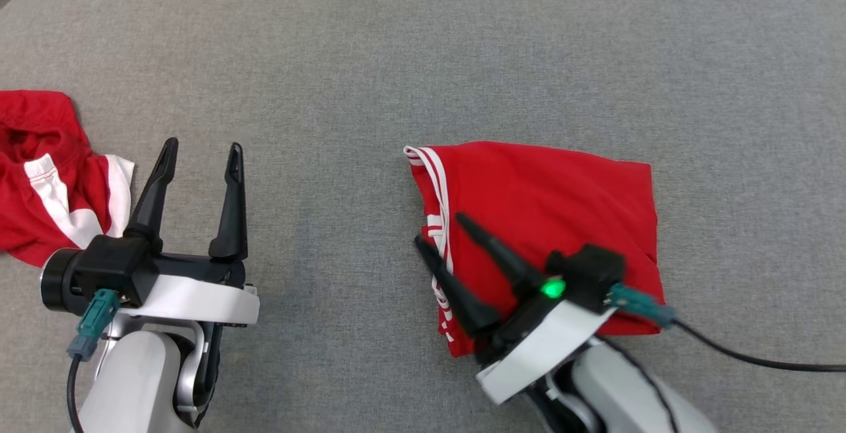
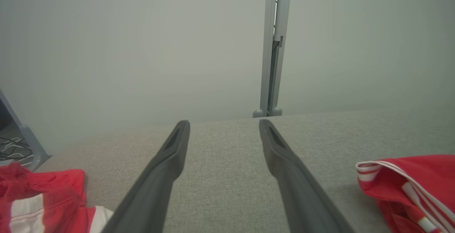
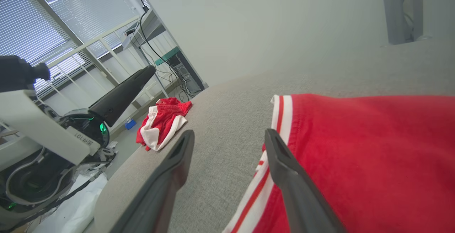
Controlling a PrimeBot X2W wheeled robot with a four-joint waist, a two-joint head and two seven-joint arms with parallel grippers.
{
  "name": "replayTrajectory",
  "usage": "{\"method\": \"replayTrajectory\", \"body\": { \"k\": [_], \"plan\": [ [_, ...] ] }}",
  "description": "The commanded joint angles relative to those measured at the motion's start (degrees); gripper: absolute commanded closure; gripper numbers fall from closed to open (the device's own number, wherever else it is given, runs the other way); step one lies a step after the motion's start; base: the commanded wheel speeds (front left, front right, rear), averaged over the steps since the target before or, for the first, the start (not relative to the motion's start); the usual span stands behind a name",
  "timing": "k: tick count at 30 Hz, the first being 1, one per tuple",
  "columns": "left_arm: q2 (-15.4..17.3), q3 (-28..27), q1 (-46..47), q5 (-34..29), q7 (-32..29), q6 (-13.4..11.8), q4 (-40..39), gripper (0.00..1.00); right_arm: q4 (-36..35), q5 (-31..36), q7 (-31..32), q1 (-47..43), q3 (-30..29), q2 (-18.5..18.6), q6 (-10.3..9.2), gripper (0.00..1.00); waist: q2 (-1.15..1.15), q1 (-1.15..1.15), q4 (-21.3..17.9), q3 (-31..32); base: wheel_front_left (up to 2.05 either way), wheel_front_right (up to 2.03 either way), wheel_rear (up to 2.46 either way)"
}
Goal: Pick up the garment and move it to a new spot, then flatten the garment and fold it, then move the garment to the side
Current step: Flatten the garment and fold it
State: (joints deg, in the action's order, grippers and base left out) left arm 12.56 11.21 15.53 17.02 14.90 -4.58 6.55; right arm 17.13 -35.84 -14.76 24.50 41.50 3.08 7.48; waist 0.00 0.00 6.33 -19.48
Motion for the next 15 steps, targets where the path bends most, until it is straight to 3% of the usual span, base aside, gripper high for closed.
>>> {"method": "replayTrajectory", "body": {
  "k": [1,8,15],
  "plan": [
    [0.2,-0.5,-0.2,-0.3,0.2,-0.1,-0.1,0.00,-1.2,0.5,-0.5,0.0,-1.6,0.9,0.03,0.00,0.00,0.00,-0.3,0.2,0.00,0.00,0.00],
    [0.5,-2.4,-1.7,-0.4,0.2,-0.6,-0.7,0.00,-11.0,7.7,-0.5,-5.6,-18.3,4.1,0.03,0.00,0.00,0.00,-2.2,1.8,0.00,0.00,0.00],
    [0.3,-3.6,-3.8,-0.1,0.2,-0.9,-1.4,0.00,-13.8,14.0,0.2,-11.0,-32.7,7.3,0.03,0.00,0.00,0.00,-3.8,3.8,0.00,0.00,0.00]
  ]
}}
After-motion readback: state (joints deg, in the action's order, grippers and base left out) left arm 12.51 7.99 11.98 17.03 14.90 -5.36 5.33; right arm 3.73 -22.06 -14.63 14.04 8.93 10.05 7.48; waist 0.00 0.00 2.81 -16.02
